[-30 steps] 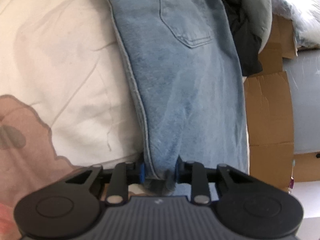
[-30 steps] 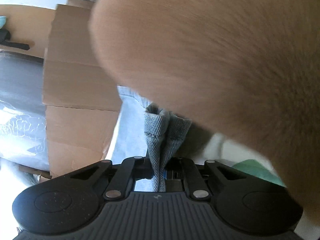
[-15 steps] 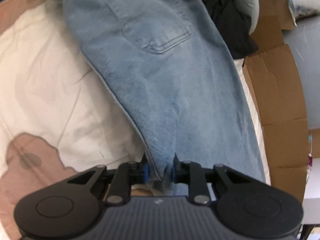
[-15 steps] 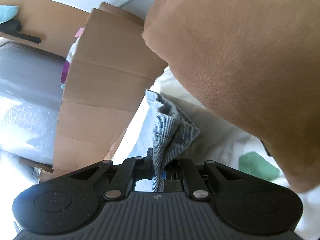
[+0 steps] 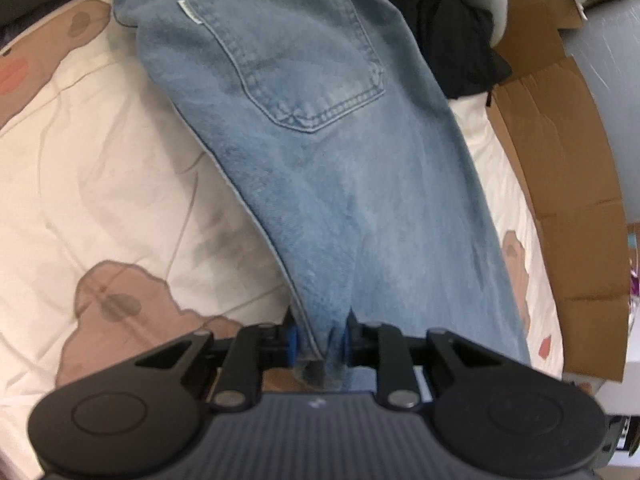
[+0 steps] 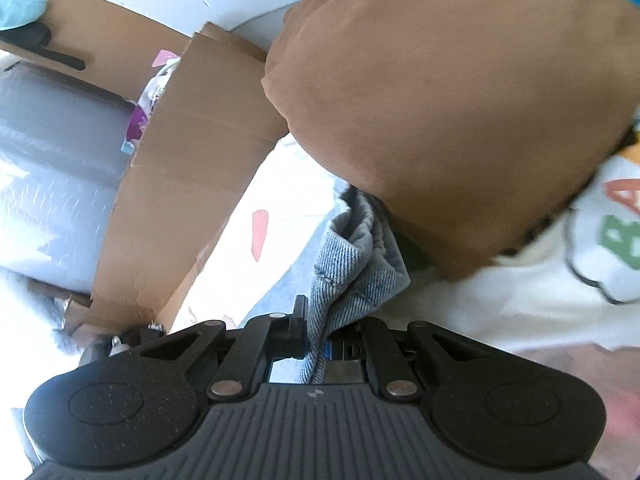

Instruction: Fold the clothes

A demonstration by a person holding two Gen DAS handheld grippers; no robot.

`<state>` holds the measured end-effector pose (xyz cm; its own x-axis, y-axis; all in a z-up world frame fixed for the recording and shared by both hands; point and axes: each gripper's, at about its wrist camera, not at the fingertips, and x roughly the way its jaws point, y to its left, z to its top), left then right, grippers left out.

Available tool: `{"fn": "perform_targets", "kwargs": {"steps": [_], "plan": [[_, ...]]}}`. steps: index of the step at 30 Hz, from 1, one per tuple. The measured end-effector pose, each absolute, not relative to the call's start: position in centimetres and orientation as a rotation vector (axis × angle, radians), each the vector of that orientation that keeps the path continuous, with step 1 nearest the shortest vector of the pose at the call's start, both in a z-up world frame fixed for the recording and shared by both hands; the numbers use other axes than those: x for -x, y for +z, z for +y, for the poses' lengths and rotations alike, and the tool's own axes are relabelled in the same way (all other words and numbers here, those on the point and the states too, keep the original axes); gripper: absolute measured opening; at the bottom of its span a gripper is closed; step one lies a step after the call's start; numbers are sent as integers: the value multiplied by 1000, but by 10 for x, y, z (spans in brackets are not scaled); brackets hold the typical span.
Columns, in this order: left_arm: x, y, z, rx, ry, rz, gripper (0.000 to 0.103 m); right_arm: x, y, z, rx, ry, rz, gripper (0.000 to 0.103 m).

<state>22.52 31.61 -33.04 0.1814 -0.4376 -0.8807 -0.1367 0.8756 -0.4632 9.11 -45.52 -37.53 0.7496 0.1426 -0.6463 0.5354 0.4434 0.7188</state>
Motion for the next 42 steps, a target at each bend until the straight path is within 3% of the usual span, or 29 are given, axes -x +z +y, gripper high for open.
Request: {"fn": "perform_targets", "kwargs": {"steps": [4,28,42], "plan": [[-217,-322,320,487,-238,1408,20,-25,-360,-454,-1100,-281,717,6],[-162,-311,298,240,-154,1507,21,120,-364,-458,-1040,-387,775,6],[-156,-353,306,234,-120,1557,21,149,-436,-465,-1086,-482,923,7]]}}
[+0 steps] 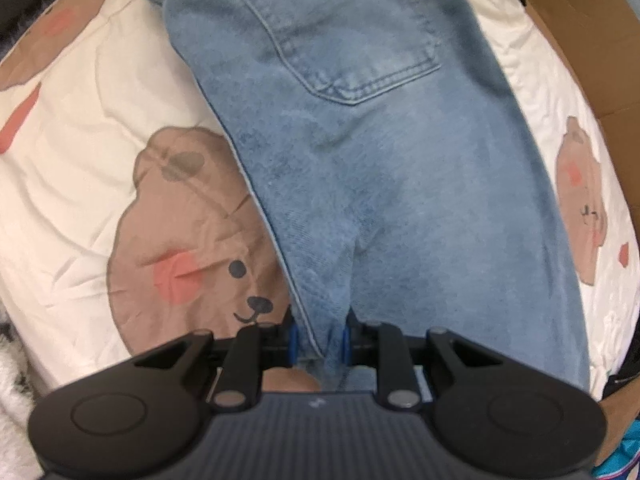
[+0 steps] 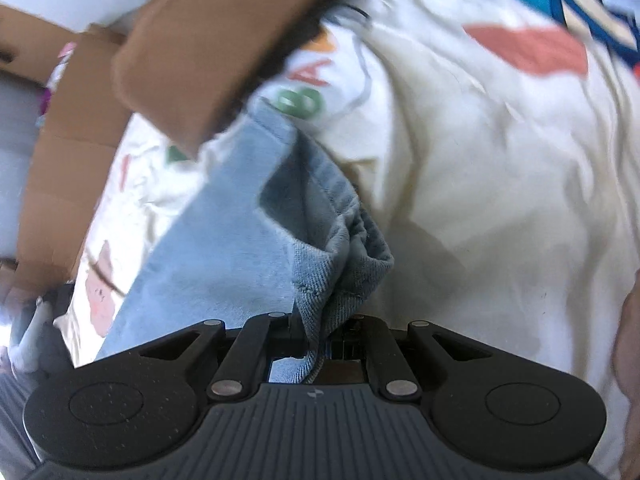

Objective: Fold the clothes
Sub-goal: 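Open both tools and release the jeans, then move both open tools over the folded jeans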

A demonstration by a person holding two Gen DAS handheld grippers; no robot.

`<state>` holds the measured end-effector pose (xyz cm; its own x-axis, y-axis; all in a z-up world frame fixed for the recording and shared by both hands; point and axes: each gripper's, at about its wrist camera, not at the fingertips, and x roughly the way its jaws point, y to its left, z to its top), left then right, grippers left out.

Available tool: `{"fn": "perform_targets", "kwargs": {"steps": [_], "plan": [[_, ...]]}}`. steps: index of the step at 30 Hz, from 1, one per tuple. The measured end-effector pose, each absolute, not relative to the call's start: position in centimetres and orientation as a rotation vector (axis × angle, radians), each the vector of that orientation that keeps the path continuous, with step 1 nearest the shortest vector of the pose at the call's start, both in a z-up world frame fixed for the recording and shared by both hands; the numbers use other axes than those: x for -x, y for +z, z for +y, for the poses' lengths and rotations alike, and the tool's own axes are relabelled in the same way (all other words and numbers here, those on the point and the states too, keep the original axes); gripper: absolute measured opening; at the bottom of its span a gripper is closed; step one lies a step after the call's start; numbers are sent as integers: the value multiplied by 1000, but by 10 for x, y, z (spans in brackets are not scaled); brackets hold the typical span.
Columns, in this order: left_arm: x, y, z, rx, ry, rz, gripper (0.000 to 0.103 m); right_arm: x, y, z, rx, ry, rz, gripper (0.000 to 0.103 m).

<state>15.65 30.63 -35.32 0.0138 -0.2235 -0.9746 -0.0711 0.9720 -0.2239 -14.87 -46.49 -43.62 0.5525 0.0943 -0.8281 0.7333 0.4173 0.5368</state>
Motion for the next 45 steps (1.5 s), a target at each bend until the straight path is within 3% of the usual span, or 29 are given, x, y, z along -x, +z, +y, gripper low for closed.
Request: {"fn": "perform_targets", "kwargs": {"steps": [9,14,23,45], "plan": [[-161,-340,311,269,-85,1549,27,159,-435,-476,-1018,-572,980,30],[-168,-308,314,254,-98,1462,36,172,-422,-483,-971,-664,969,31],[-206,-268,319,261,-122,1322,36,138,-389,-476,-707,-584,914,31],[-288,-287,290,176,-165,1245,40,8,-432,-481,-492,-461,987,22]]}}
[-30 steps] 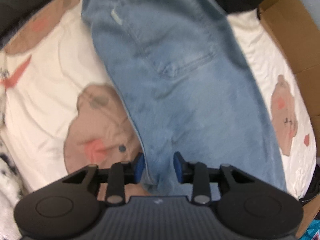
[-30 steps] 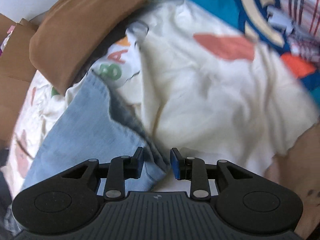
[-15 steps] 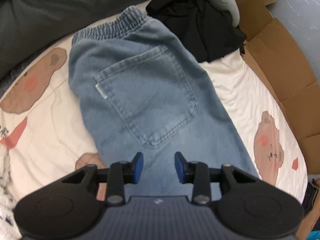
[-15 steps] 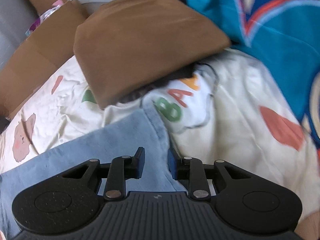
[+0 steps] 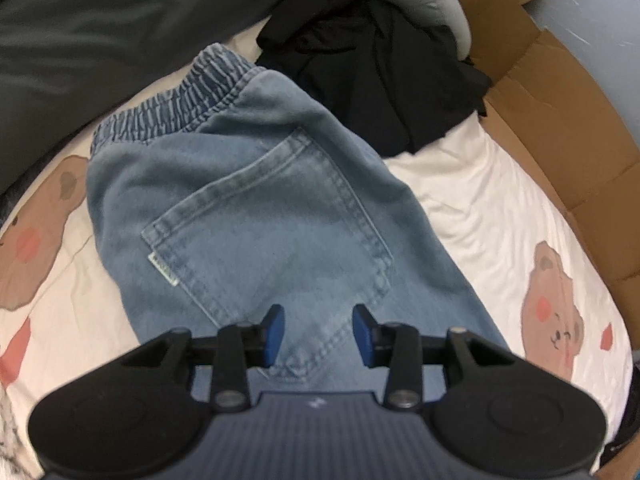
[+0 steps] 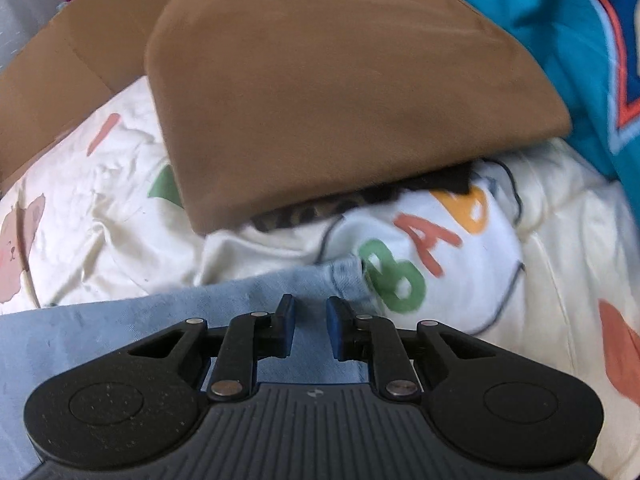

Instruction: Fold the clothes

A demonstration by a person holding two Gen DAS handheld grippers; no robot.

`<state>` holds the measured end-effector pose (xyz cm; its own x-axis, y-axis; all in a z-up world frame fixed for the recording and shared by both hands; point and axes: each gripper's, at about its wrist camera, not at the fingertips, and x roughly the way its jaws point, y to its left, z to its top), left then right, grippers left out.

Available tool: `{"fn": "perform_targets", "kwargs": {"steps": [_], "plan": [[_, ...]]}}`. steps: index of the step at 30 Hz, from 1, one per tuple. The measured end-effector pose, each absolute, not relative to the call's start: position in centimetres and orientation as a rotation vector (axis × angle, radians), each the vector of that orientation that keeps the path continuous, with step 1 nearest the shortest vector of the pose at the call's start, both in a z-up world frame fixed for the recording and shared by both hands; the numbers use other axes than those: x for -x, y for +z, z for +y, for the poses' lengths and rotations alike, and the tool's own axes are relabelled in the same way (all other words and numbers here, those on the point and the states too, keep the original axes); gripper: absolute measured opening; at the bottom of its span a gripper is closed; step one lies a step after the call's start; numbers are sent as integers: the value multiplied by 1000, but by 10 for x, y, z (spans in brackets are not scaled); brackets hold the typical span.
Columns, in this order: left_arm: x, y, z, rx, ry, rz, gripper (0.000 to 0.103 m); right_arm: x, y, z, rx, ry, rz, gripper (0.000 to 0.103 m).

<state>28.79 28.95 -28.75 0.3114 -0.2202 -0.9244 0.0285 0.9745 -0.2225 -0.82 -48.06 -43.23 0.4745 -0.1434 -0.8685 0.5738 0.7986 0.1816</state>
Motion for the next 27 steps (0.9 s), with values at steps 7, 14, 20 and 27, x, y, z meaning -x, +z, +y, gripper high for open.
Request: {"fn": "perform_targets", "kwargs": {"steps": [7,14,20,27], "plan": [[-311,-282,285,20,-134,1121,40,5,-430,-475,-495,-516,963,22],[-343,-276,304,45,-82,1026,43,-11,-424,-469,-418,-503,976,24],[-373,-288,325,211,-30,1053,42,-23,-426,-466,-394,-476,1011,26],[-407,-306,323,220,27,1059,42,-22,-421,-463,-398,-473,1015,26]]}}
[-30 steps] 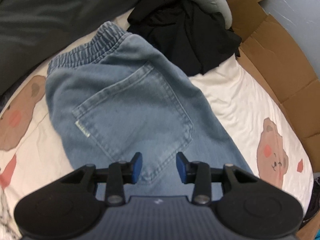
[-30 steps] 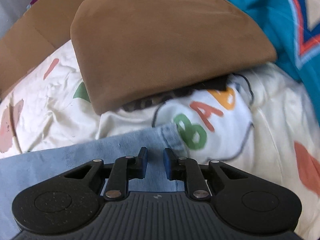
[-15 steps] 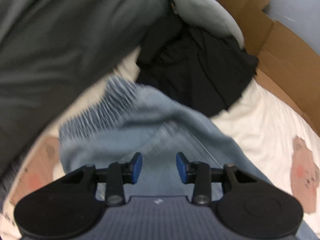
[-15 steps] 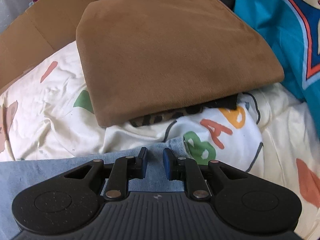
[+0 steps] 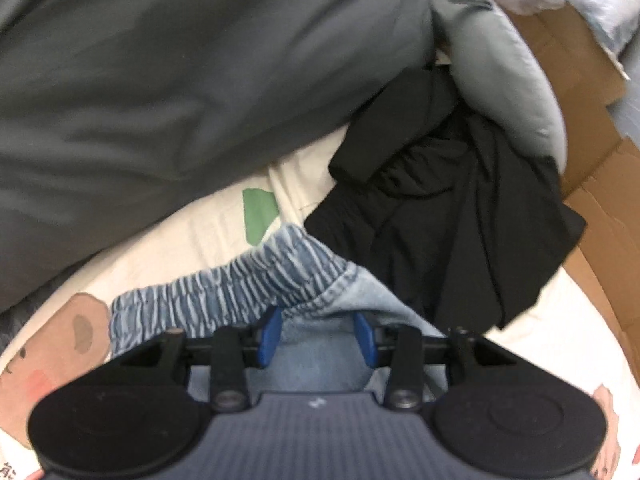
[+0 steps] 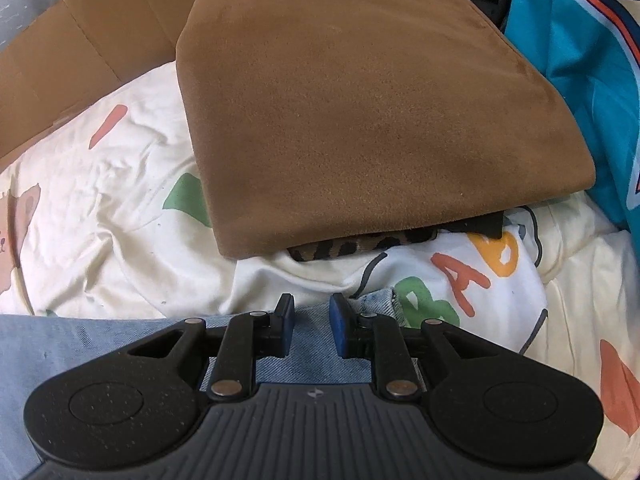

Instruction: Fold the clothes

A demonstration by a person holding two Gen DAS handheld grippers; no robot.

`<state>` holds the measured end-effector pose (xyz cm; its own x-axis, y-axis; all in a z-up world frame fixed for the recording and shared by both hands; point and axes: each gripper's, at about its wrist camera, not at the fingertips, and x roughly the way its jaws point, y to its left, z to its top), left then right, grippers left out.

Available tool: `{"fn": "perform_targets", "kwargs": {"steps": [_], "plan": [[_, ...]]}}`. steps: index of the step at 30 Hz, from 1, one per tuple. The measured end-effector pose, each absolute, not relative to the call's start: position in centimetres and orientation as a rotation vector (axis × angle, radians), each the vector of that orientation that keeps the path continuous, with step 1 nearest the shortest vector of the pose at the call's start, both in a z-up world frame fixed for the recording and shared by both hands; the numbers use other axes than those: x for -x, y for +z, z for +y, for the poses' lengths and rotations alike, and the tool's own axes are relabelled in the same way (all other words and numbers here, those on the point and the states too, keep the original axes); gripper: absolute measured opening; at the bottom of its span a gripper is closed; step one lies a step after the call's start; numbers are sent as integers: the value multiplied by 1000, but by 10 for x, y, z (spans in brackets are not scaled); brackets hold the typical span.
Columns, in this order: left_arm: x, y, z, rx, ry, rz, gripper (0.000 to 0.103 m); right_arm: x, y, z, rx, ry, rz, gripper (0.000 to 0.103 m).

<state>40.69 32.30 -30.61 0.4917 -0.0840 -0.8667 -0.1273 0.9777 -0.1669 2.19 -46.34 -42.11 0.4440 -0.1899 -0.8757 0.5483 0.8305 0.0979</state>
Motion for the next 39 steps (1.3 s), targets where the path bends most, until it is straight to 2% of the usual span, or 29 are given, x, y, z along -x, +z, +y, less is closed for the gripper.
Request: {"fn": "perform_targets", "kwargs": {"steps": [11,23,29,39], "plan": [[-439,-331,309,114,54,1104,47,-12,-404,-447,-354,-442,1012,26],[-401,-283,267,-35,-164,1115,43,-12,-412,-440,-345,-414,1030,26],[-388,-299,232,-80,-294,1131,44,-11,-413,-436,-343,-404,1034,26],[-418,-332,209,-99,-236,1130,44,-7,-417,-435,-350,-418,1046,26]]}}
